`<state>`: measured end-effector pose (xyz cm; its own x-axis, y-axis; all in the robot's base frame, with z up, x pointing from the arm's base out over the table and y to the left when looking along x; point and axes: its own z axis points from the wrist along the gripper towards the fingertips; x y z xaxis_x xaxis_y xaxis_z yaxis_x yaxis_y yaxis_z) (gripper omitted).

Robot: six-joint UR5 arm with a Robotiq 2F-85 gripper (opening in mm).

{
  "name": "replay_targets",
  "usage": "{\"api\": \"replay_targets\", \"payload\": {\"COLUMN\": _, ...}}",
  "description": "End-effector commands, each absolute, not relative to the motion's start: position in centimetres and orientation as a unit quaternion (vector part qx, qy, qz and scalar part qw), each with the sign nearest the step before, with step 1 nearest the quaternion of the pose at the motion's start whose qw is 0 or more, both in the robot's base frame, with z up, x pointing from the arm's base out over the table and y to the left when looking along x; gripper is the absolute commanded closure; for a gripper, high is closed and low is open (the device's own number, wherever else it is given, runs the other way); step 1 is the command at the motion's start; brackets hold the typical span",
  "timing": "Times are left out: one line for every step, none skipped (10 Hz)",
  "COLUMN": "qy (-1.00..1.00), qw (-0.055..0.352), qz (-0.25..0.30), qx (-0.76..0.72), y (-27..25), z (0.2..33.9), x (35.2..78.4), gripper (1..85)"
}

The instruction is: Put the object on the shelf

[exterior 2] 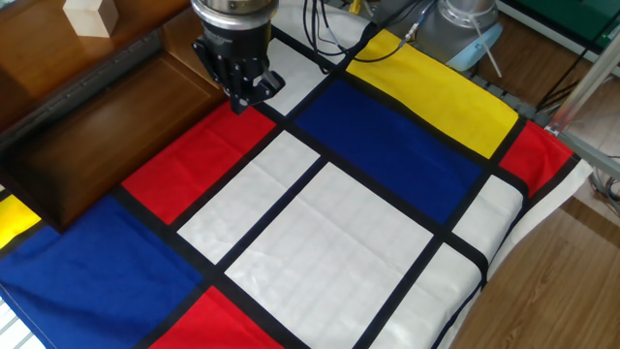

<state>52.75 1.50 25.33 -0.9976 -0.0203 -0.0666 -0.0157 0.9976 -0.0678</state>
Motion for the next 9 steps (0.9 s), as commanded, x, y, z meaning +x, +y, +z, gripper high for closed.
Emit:
{"api": "replay_targets", "payload": {"qy": 0.999, "qw": 0.032, "qz": -0.035, "qx": 0.007, "y": 0.4, "z": 25.2, "x": 53.0, "gripper": 83.3}}
{"api": "replay_targets", "payload": {"qy": 0.999, "qw": 0.031, "qz": -0.037, "qx": 0.004, "y": 0.2, "z": 25.1, "x": 52.9, "gripper": 83.3}}
{"api": "replay_targets", "payload": {"qy": 0.999, "qw": 0.029, "qz": -0.034, "qx": 0.001, "y": 0.4, "z": 25.2, "x": 53.0, "gripper": 83.3}}
{"api": "replay_targets", "payload": {"qy": 0.999, "qw": 0.025, "qz": -0.032, "qx": 0.002, "y": 0.8, "z": 25.5, "x": 52.9, "gripper": 84.0}}
{"api": "replay_targets", "payload": {"qy": 0.999, "qw": 0.024, "qz": -0.036, "qx": 0.005, "y": 0.8, "z": 25.8, "x": 53.0, "gripper": 84.7}}
{"api": "replay_targets", "payload": {"qy": 0.999, "qw": 0.017, "qz": -0.045, "qx": 0.006, "y": 0.4, "z": 26.2, "x": 52.9, "gripper": 84.7}}
{"api": "replay_targets", "payload": {"qy": 0.999, "qw": 0.014, "qz": -0.045, "qx": 0.008, "y": 0.5, "z": 26.3, "x": 52.9, "gripper": 84.7}}
{"api": "replay_targets", "payload": {"qy": 0.999, "qw": 0.014, "qz": -0.035, "qx": 0.01, "y": 1.1, "z": 26.3, "x": 52.9, "gripper": 84.7}}
{"api": "replay_targets", "payload": {"qy": 0.999, "qw": 0.014, "qz": -0.033, "qx": 0.008, "y": 1.2, "z": 26.4, "x": 52.8, "gripper": 84.7}}
